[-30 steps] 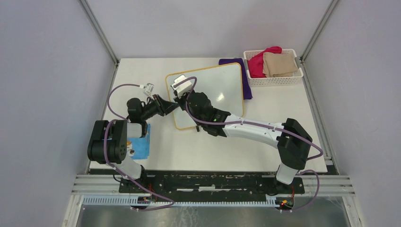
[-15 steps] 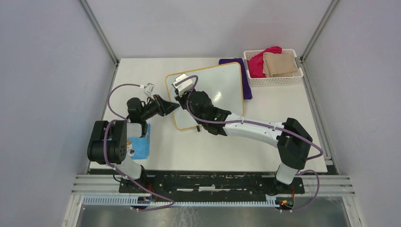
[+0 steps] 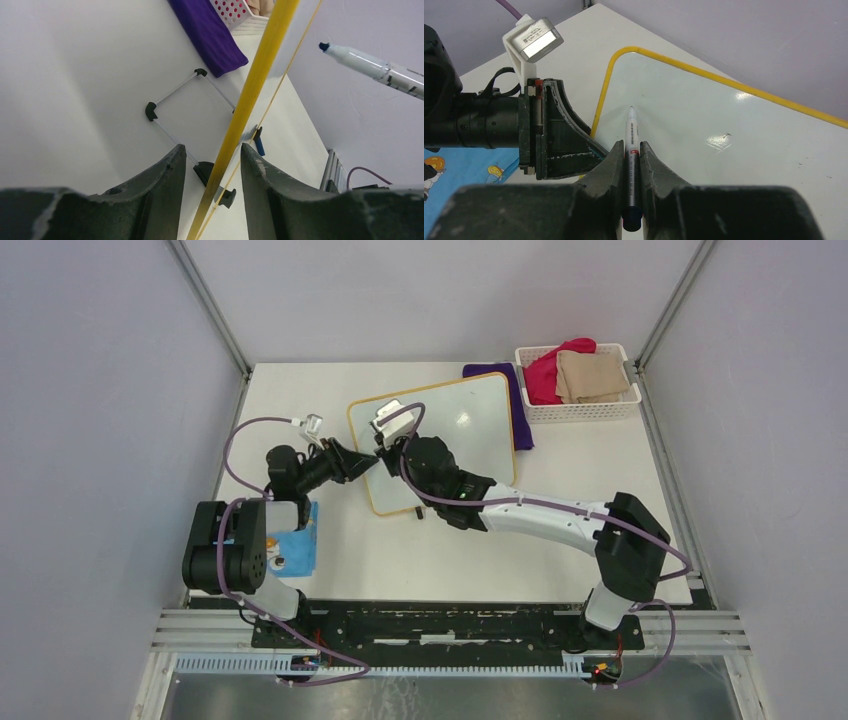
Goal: Write a sentence on the whiteboard
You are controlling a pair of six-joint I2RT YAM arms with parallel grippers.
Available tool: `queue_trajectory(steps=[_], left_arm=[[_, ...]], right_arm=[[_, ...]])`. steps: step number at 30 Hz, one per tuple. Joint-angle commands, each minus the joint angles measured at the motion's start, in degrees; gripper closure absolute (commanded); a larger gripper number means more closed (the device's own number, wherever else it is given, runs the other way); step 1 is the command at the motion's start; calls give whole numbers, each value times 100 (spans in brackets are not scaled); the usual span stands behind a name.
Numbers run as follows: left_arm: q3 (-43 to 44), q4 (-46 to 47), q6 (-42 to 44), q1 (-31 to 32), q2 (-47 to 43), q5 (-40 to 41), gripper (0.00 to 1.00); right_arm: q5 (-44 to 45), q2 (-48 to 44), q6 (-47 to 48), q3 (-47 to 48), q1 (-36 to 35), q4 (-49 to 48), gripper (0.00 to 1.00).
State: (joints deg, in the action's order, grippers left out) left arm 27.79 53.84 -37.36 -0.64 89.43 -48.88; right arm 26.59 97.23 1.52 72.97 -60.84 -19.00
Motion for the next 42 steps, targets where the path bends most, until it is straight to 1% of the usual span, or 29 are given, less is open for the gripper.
queue_trajectory(steps=[1,4,7,9,13,16,23,26,30,37,40,42], left_arm=[[148,77,203,-47,-168,151,51],[156,31,224,-46,-141,155,56],[172,-30,264,-48,-99,158,58],[180,-33,257,-43,-92,153,57],[183,-11,244,-48,-192,170,51],[178,62,212,-44,-206,165,52],[166,331,96,-76,18,121,67],[120,570,-22,-75,91,76,69],[78,638,-47,-74,67,73,68],[111,497,-18,-56,105,50,57],[122,424,17,-53,150,53,56],[130,407,27,-51,197,38,57]], right_arm=[[-49,-340,-51,-28,19,-349,100],[-55,-382,-38,-45,18,-334,100],[-83,-431,-54,-63,15,-341,100],[-121,-460,-60,-84,18,-346,100],[-225,-612,-141,-179,19,-338,100],[-300,-796,-143,-291,19,-343,100],[-328,-1030,-143,-478,23,-319,100],[-273,-1055,-104,-534,26,-319,100],[-272,-1042,-84,-556,19,-323,100],[-311,-961,-110,-549,23,-327,100],[-329,-930,-114,-508,20,-319,100],[-345,-915,-119,-497,20,-317,100]])
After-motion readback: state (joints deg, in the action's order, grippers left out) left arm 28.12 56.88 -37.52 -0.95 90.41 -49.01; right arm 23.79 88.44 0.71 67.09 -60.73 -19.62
